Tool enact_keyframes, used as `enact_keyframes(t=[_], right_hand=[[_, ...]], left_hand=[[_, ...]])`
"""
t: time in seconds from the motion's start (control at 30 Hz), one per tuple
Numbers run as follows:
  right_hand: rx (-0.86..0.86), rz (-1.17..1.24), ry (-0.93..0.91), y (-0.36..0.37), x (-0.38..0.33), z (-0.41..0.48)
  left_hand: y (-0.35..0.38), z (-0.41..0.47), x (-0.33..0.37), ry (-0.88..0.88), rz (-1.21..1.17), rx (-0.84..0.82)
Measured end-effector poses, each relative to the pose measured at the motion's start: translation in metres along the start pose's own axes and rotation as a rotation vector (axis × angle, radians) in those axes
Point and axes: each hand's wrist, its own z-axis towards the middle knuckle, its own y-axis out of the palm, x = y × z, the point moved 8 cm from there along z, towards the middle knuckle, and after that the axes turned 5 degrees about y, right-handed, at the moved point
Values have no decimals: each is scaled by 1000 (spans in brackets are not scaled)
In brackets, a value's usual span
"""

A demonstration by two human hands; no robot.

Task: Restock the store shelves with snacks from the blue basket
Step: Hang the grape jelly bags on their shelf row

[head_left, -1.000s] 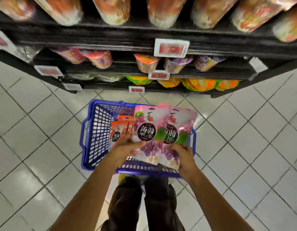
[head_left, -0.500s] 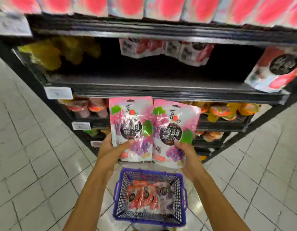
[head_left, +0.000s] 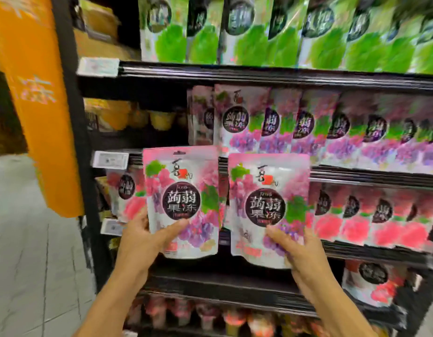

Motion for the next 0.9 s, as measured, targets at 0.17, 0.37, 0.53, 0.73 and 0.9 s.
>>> enact_keyframes(t=[0.17, 0.37, 0.53, 0.73, 0.9], right_hand=[[142, -43, -119, -2, -47, 38], [186, -188, -203, 16, -77, 76], [163, -203, -210, 48, -88, 98], [146, -136, -205, 95, -95, 128], [203, -172, -191, 121, -92, 148]], left_hand=[[-3, 35, 32, 50, 7, 36], [-5, 70, 46, 73, -15, 50], [-18, 98, 54, 81, -24, 35], [-34, 122, 57, 112, -7, -3], [-42, 136, 57, 148, -24, -57]])
